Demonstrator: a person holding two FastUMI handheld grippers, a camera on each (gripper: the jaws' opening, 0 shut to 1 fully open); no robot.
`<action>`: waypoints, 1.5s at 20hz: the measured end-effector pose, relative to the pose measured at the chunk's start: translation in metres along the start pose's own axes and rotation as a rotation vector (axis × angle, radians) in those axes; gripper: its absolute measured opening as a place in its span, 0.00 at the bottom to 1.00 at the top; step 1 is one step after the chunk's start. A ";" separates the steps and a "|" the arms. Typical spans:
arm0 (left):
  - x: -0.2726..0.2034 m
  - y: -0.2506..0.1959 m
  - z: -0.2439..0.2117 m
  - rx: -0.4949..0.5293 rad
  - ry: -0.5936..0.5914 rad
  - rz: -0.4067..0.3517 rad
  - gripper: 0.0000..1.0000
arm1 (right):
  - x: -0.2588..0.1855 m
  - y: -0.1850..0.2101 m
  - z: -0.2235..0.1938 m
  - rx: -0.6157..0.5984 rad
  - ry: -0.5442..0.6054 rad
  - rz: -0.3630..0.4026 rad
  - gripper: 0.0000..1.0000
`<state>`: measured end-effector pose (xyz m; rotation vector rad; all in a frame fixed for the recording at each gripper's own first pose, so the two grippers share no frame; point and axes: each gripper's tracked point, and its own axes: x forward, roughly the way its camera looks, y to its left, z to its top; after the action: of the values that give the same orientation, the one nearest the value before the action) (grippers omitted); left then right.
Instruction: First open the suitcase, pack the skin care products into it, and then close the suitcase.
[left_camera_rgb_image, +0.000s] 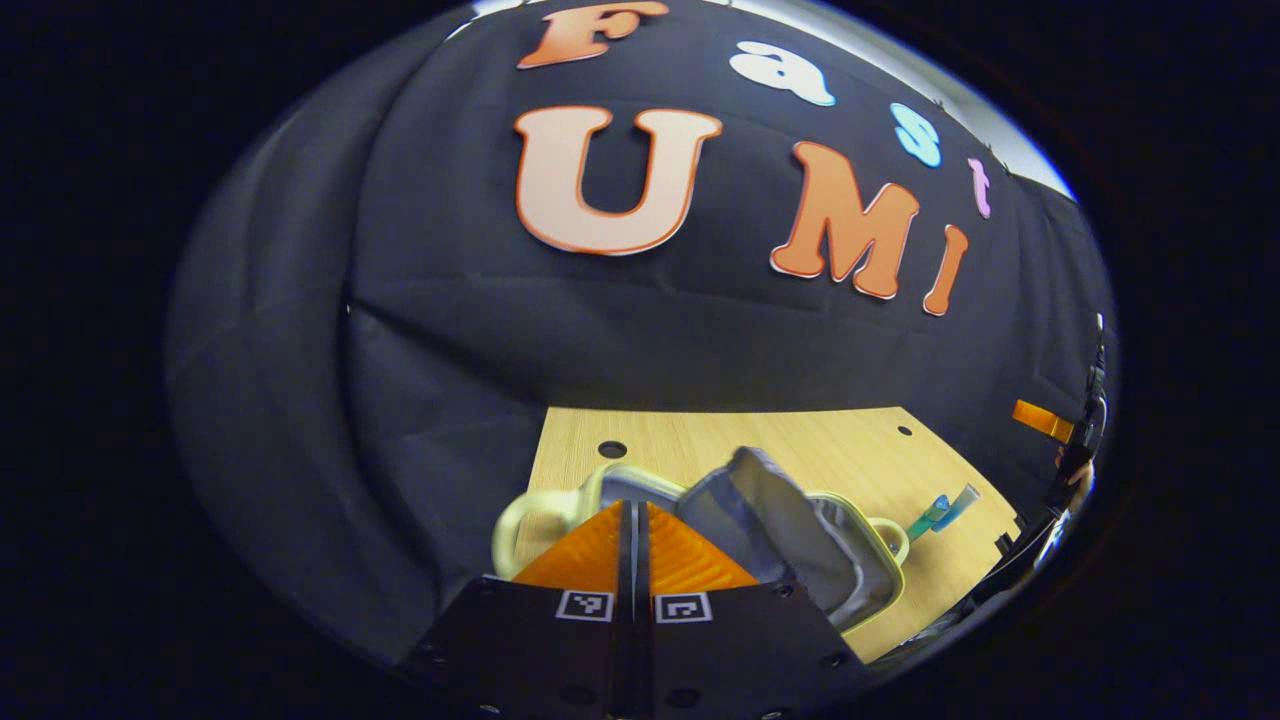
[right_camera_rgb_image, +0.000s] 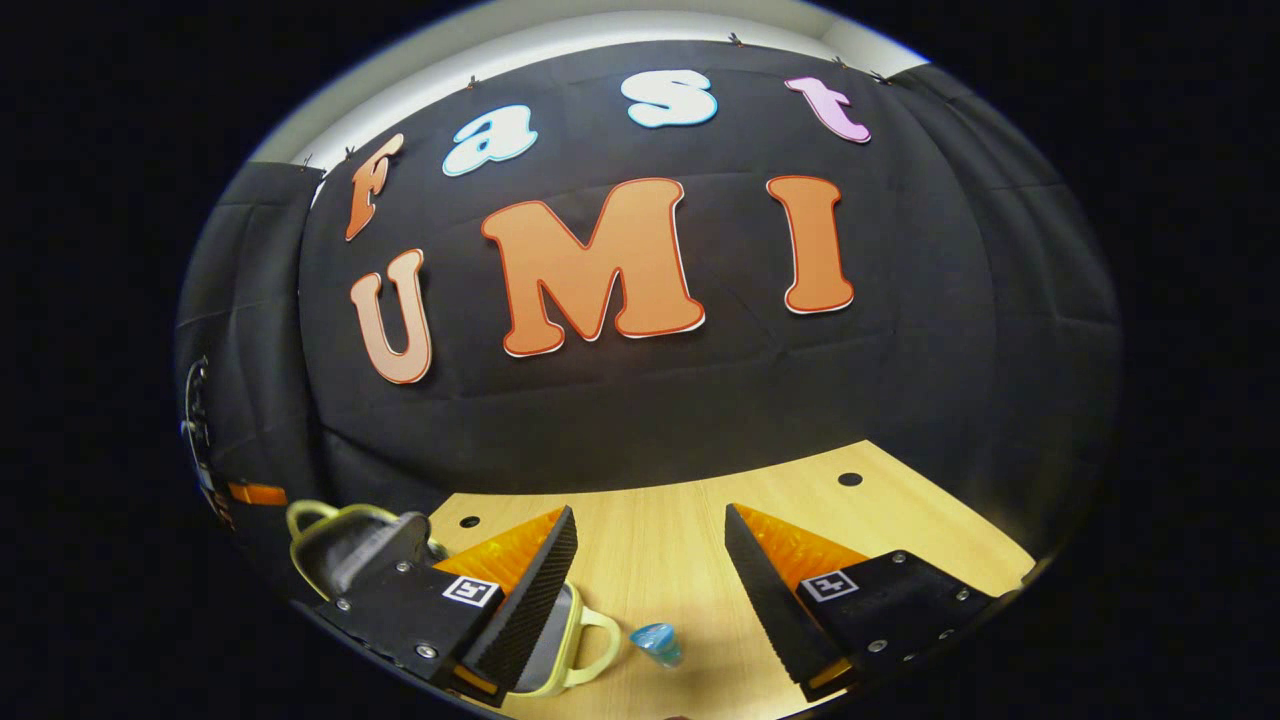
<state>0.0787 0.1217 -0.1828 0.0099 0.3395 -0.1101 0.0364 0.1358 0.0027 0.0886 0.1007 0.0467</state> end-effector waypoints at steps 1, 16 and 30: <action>-0.005 0.013 -0.014 -0.044 0.053 0.060 0.02 | -0.001 0.005 -0.005 0.000 0.012 0.001 0.94; -0.023 -0.191 0.064 -0.084 -0.138 0.041 0.18 | 0.012 -0.055 -0.013 -0.051 0.063 -0.053 0.94; 0.022 -0.460 0.026 0.125 -0.235 0.024 0.98 | 0.013 -0.121 -0.046 -0.167 0.088 -0.015 0.94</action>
<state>0.0577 -0.3382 -0.1621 0.1240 0.0972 -0.1075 0.0492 0.0201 -0.0554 -0.0806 0.1845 0.0439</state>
